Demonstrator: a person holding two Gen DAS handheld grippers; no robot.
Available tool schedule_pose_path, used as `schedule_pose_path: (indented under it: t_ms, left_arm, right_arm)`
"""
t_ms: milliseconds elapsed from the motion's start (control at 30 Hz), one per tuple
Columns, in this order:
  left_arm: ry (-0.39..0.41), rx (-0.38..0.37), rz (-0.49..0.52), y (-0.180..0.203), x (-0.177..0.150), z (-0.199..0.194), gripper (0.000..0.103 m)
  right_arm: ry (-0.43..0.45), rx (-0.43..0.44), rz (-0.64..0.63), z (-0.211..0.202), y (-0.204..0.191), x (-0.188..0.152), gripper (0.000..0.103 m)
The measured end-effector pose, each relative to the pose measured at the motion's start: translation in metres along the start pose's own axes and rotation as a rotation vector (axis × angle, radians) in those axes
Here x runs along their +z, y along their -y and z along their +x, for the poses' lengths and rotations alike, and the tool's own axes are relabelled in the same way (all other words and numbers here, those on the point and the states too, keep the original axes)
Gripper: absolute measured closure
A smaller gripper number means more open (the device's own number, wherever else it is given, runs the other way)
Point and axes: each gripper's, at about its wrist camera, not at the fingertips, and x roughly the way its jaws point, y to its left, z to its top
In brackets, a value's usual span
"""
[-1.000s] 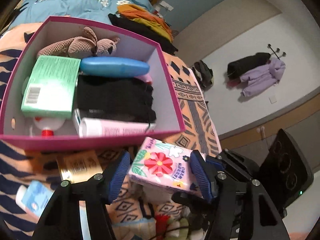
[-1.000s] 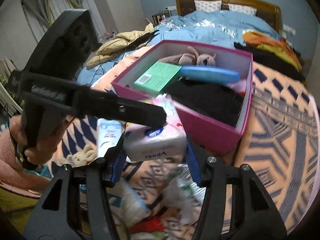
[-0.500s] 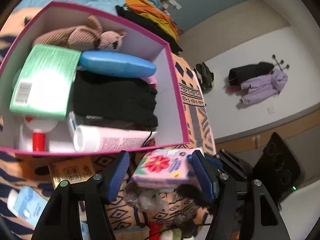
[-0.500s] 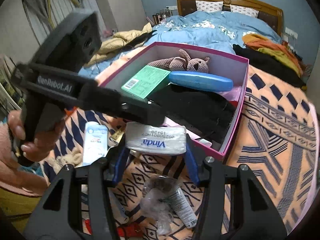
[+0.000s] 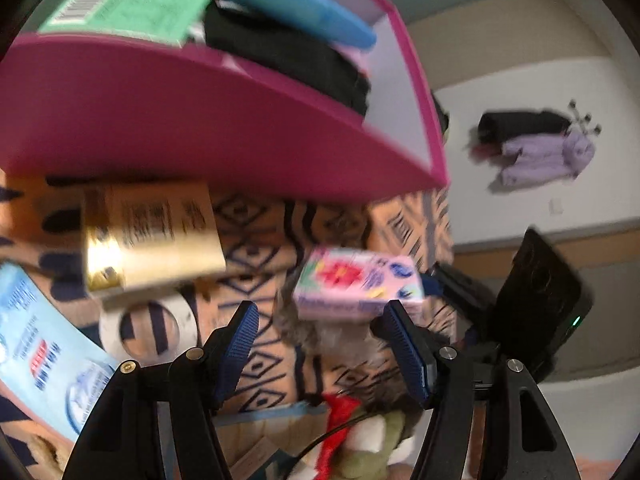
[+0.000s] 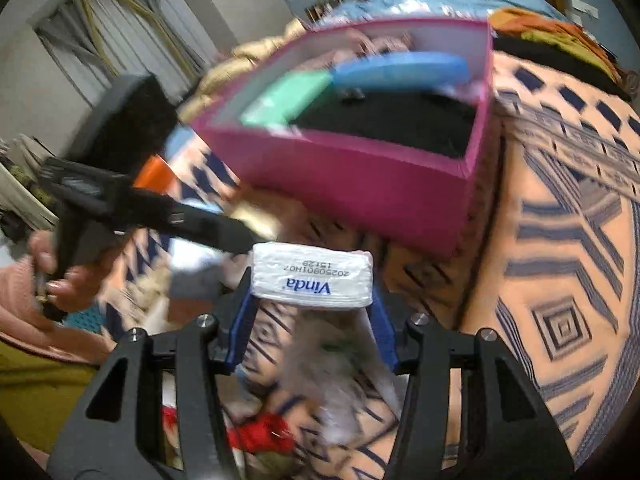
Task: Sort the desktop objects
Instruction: 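Lift the tissue pack with the right gripper and carry it to the magenta box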
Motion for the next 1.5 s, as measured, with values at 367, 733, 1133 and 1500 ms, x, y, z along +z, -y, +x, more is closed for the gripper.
schedule_pose_path:
  t_ms: [367,733,1133,1500]
  left_arm:
    - [-0.057,0.042,0.057,0.013,-0.006,0.024,0.035]
    - [-0.111,0.05,0.088,0.025,0.017,0.04,0.03]
    - [-0.131,0.145,0.154,0.039,0.015,0.058,0.035]
    - [-0.089,0.145,0.175,0.047,0.013,0.044,0.056]
  right_arm:
    - [-0.052,-0.039,0.14,-0.006,0.021,-0.038,0.041]
    - [0.11,0.224,0.648,-0.027,0.068,-0.079,0.037]
    - [0.104,0.148,0.771,-0.009,0.098,-0.077,0.037]
    - [0.087,0.119,0.692,-0.009,0.074,-0.065,0.073]
